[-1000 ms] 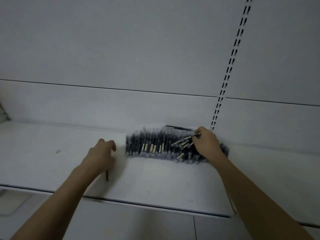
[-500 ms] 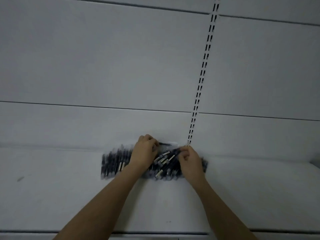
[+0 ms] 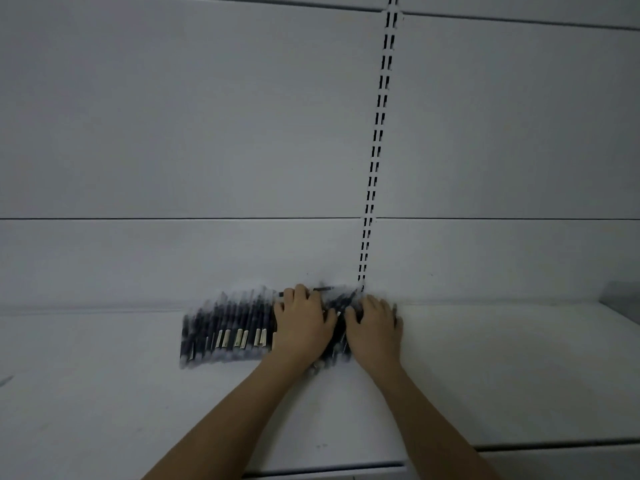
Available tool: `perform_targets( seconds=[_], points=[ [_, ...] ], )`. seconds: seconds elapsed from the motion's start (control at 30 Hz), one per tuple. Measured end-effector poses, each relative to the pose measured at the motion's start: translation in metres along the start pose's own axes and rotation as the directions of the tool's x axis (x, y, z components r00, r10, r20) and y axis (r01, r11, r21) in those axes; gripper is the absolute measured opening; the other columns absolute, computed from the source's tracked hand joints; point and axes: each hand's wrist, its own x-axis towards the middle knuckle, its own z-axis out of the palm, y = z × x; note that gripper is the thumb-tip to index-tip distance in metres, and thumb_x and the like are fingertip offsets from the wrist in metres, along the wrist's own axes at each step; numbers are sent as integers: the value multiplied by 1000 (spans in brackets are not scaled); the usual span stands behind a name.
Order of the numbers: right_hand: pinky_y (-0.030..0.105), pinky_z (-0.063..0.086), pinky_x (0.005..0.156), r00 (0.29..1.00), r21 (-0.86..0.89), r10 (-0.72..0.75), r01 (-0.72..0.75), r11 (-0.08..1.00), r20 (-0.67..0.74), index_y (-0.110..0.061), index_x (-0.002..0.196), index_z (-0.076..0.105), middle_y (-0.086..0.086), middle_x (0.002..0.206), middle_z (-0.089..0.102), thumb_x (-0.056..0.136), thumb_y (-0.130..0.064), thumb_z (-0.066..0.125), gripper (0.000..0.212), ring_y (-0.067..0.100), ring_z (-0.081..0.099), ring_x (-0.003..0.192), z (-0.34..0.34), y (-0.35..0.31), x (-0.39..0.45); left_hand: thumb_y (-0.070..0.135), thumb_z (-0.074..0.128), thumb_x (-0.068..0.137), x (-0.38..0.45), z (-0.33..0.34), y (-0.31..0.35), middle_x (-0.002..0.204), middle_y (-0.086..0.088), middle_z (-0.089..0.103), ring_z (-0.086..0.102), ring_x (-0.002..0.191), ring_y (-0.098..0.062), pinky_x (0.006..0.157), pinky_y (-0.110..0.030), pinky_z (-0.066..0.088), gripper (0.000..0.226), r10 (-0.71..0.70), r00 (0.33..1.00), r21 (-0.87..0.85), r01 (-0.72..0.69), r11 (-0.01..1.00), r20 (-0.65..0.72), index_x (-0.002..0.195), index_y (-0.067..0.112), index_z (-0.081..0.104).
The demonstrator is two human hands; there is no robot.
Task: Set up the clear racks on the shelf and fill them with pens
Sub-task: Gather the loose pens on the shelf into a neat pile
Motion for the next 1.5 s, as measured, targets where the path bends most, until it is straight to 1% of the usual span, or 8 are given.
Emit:
perform_targets(
  seconds=[0.23,0.47,0.63,0.83,1.07,1.2,1.33,1.5],
  points=[
    [42,43,105,975,297,-192,152,943,111,-13,136,54,5,133,57,103,-26,45,37,24,52,122,3,-24,4,35,44,97,-3,-8,-5,116,-6,53,44,115,-25,95,-38,38,28,-83,994,-62,78,995,-69,112,14,54],
    [37,35,109,981,191,-190,180,965,32,-15,153,30,7,142,41,103,-16,42,51,27,35,132,-1,-41,-3,43,29,105,4,-1,-25,164,0,20,14,151,-20,120,-45,12,55,-7,994,-123,20,992,107,156,25,21],
    [41,50,84,986,191,-164,158,969,16,-12,117,61,10,104,64,98,-9,46,24,29,58,100,-9,-30,-1,54,29,102,11,0,-33,162,-5,22,14,150,-23,122,-44,9,56,10,992,-75,-1,997,128,151,27,33],
    [26,43,56,980,249,-165,134,959,108,-13,99,59,1,79,59,96,-12,55,5,16,54,67,-26,-31,1,49,36,100,21,-8,-26,128,-9,48,40,122,-29,101,-44,33,38,-1,998,27,-1,1000,55,125,23,50],
    [24,44,56,987,340,-112,65,938,119,-8,99,61,8,82,63,90,-9,61,9,15,52,64,-37,-32,2,25,34,103,19,-4,-23,110,-9,60,51,100,-30,84,-39,36,23,74,993,136,-61,989,-94,114,18,53],
    [13,41,58,972,449,-157,63,891,175,-14,110,61,-1,86,59,97,-16,58,14,11,55,73,-37,-43,-2,15,40,103,17,-9,-23,115,-11,50,49,82,-27,65,-35,41,18,-52,995,-37,49,998,-87,116,12,51],
    [16,42,59,974,508,-181,88,857,136,-18,120,56,1,96,61,101,-21,53,20,10,55,72,-39,-43,-4,29,40,104,14,-22,-37,133,-11,49,54,110,-29,89,-40,47,34,-3,990,-317,-42,948,-139,132,14,52],
    [45,46,92,980,91,-71,89,992,-184,-23,125,56,4,122,54,97,-22,54,28,29,50,115,-50,8,-14,84,9,84,-32,-42,-71,158,9,28,23,147,-18,120,-44,20,81,355,932,-62,-351,934,73,152,43,23]
  ],
)
